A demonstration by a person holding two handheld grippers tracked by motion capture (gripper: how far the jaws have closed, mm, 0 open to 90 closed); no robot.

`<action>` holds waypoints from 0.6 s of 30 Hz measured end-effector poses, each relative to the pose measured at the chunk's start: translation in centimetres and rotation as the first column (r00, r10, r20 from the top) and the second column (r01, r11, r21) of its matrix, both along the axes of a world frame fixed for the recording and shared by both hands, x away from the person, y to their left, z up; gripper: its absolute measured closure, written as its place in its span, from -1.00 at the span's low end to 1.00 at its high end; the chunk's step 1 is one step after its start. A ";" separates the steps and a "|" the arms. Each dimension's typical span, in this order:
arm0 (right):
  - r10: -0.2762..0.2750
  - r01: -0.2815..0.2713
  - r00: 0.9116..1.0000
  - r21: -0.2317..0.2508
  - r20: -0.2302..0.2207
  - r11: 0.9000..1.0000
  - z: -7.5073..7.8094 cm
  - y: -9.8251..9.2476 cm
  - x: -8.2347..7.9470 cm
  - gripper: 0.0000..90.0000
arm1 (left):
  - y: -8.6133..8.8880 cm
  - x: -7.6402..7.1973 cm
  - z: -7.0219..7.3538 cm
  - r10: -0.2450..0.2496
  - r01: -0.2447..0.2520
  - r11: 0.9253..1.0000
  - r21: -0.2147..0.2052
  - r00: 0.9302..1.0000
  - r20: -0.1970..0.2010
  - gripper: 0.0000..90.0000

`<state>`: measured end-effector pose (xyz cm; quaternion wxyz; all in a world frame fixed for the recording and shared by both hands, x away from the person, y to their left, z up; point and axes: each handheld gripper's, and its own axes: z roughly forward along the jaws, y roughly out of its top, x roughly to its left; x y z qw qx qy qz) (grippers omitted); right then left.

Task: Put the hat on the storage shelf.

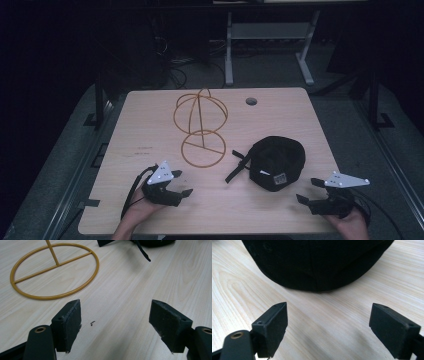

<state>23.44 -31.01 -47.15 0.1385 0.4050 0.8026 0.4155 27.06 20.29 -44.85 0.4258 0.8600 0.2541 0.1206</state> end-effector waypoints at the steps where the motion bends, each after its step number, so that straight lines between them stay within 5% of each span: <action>1: 0.001 -0.001 1.000 0.003 -0.006 1.000 0.0 0.1 0.0 -0.67 | 0.0 0.0 0.0 -0.001 0.001 1.000 0.002 1.000 -0.005 -0.43; 18: 0.022 -0.022 1.000 0.010 0.006 1.000 0.2 0.9 0.0 -0.68 | -0.9 0.1 0.2 -0.015 0.014 1.000 -0.016 0.999 -0.031 -0.51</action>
